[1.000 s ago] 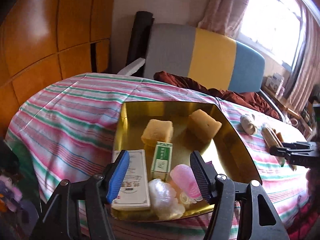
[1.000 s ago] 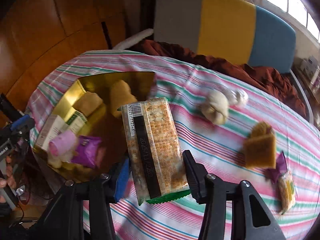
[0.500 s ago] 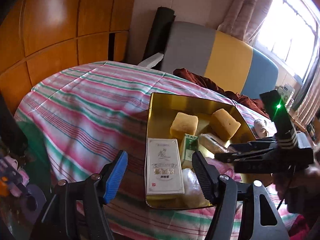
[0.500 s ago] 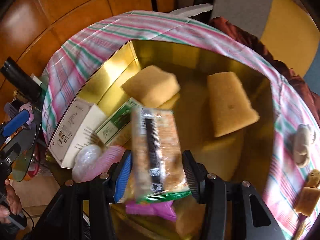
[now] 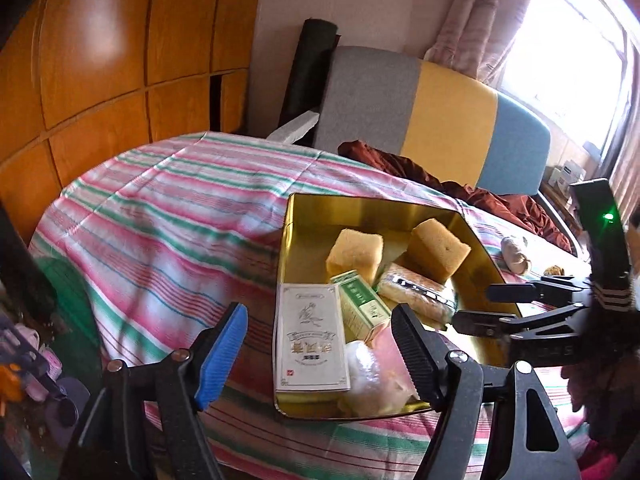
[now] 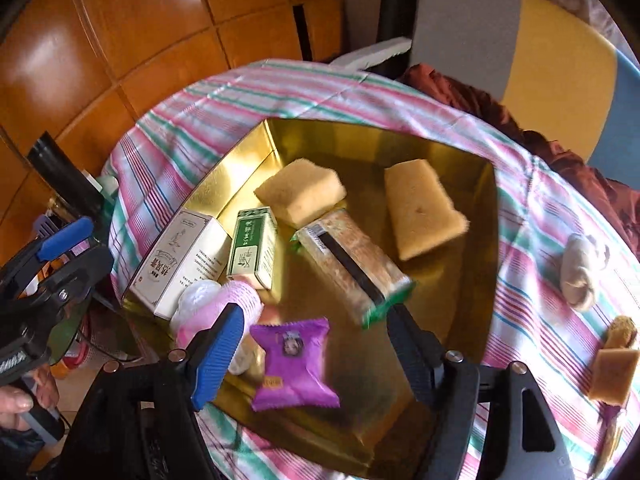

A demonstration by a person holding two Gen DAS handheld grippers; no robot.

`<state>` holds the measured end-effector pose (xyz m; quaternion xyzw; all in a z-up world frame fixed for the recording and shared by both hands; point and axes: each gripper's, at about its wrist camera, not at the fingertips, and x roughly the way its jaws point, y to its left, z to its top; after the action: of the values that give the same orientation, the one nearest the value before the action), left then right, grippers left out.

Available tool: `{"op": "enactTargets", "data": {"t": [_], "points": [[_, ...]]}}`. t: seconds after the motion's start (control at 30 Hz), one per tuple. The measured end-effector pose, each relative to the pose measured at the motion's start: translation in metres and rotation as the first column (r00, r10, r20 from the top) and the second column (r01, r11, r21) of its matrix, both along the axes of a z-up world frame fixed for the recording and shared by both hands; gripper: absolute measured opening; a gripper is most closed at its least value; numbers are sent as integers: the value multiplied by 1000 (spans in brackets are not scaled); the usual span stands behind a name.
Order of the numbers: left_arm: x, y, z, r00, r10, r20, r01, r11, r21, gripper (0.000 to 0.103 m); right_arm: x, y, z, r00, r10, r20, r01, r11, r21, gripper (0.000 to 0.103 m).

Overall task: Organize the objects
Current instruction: 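Carry the cracker packet into the gold tray and open the right gripper, then reach to the yellow sponge block and grasp it with the left gripper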

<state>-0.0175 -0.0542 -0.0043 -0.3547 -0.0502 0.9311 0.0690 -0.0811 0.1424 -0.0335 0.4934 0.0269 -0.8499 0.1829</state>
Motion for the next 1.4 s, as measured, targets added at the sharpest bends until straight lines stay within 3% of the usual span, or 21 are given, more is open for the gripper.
{"op": "enactTargets", "data": {"t": [0.37, 0.5, 0.67, 0.83, 0.93, 1.07, 1.13, 1.2, 1.27, 1.4], "points": [[6, 46, 22, 994, -105, -42, 103, 994, -47, 80, 48, 105, 27, 974, -210, -88, 212, 977, 20, 82], [8, 71, 26, 985, -166, -47, 163, 985, -60, 84, 64, 157, 25, 942, -326, -84, 329, 944, 34, 82], [8, 108, 28, 964, -262, -37, 259, 963, -69, 86, 83, 229, 18, 875, -480, -67, 484, 873, 60, 82], [8, 147, 28, 934, -357, -17, 355, 932, -66, 90, 100, 307, 15, 766, -639, -74, 643, 761, 88, 83], [6, 173, 27, 910, -415, 3, 414, 908, -58, 91, 114, 356, 8, 665, -741, -90, 747, 662, 69, 83], [5, 211, 23, 875, -483, 26, 483, 871, -84, 91, 143, 411, -6, 452, -892, -22, 890, 452, -63, 84], [3, 232, 18, 858, -512, 46, 514, 853, -90, 91, 156, 427, -6, 370, -929, 10, 924, 367, -108, 84], [-2, 251, 12, 842, -534, 79, 539, 839, -70, 91, 163, 434, -5, 334, -942, 17, 937, 331, -110, 84], [-8, 271, 6, 826, -553, 109, 559, 829, -30, 91, 165, 435, -8, 325, -944, 45, 941, 319, -113, 84], [-18, 308, -5, 797, -583, 159, 590, 807, 3, 94, 161, 432, -12, 354, -932, 82, 932, 344, -114, 84]]}}
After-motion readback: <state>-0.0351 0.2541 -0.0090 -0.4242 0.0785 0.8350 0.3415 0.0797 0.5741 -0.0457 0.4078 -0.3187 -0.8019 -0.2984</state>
